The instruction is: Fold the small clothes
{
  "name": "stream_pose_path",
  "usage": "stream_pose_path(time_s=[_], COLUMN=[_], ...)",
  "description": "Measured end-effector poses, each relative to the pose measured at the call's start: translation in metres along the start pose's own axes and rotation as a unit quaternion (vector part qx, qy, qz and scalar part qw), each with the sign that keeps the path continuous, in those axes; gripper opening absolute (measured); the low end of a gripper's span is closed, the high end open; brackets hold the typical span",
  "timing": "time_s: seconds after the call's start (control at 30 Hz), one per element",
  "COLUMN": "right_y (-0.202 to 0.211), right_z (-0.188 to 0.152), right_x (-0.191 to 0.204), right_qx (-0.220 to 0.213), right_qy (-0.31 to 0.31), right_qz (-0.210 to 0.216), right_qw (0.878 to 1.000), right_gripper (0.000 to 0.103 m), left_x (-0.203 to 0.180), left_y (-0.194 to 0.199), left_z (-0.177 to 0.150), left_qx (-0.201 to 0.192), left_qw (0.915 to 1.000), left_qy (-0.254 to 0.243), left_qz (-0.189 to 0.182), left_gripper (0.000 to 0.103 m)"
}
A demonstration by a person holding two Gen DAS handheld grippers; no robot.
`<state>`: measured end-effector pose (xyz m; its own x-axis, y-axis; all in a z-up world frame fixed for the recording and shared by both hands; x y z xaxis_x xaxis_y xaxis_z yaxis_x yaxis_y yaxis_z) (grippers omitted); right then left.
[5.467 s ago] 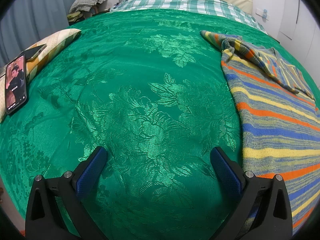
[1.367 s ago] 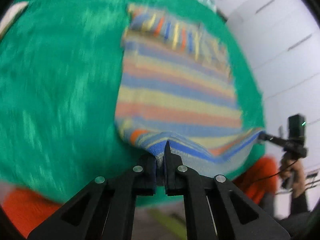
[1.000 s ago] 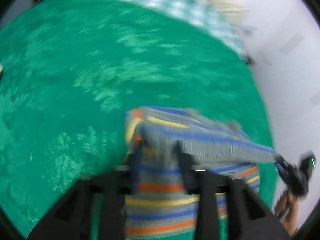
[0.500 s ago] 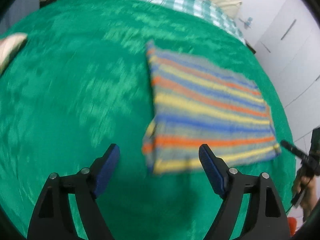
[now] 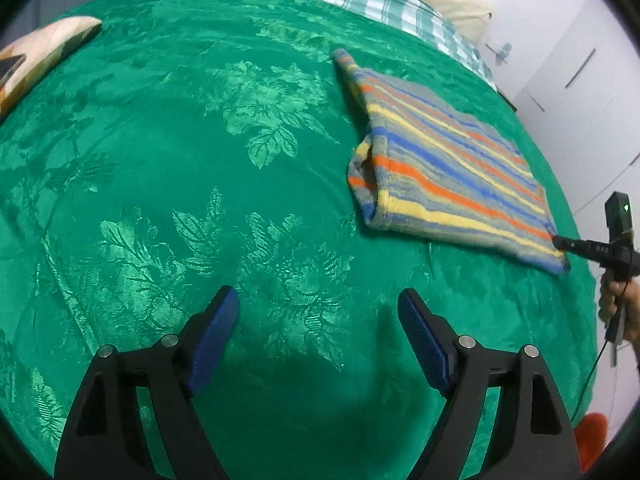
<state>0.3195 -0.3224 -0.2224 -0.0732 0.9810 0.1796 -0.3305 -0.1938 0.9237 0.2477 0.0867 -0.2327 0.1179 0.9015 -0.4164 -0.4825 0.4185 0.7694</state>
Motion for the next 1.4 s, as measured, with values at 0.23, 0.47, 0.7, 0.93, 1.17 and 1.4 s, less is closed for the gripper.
stream_pose_path(time_s=[0.23,0.47,0.7,0.93,1.17,1.4], right_y=[0.016,0.006,0.060,-0.014,0.022,-0.026], right_z=[-0.043,-0.050,-0.018,-0.030,-0.019,0.033], right_x=[-0.009,-0.002,0.027,0.060,0.045,0.032], right_qx=[0.008,0.005,-0.101,-0.042,-0.075,-0.052], right_qy=[-0.048,-0.052,-0.024,0.021,-0.016,-0.048], right_qz=[0.000,-0.016,-0.077,-0.062,-0.052,-0.027], right_qw=[0.999,0.999,0.992,0.997,0.996,0.997], right_gripper=[0.003,0.003,0.044,0.042,0.036,0.038], left_x=[0.001,-0.004,-0.050,-0.078,-0.061,-0.069], left_y=[0.003,0.007,0.026,-0.063,-0.029,-0.049], left_z=[-0.008,-0.014,0.033,0.048,0.032,0.038], left_qx=[-0.012,-0.001,-0.062,0.024,0.005,0.015], left_qw=[0.9999,0.9998,0.9972,0.9917,0.9946,0.9909], left_qy=[-0.004,-0.014,-0.041,-0.112,-0.094,-0.105], left_qz=[-0.005,0.010,-0.012,0.058,0.045,0.084], left_gripper=[0.086,0.087,0.087,0.033,0.032,0.082])
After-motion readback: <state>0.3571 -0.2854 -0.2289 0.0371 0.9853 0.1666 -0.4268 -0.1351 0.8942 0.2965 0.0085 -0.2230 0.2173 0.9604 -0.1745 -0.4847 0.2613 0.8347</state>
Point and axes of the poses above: each gripper's, at about its wrist camera, not at the fingertips, and y roughly against the way its jaws point, x to its left, z to its top, the point moved 6 cm from there along -y, roughly the way its jaws point, and after that the axes turned 7 degrees about -z, right-handed, at the moved point
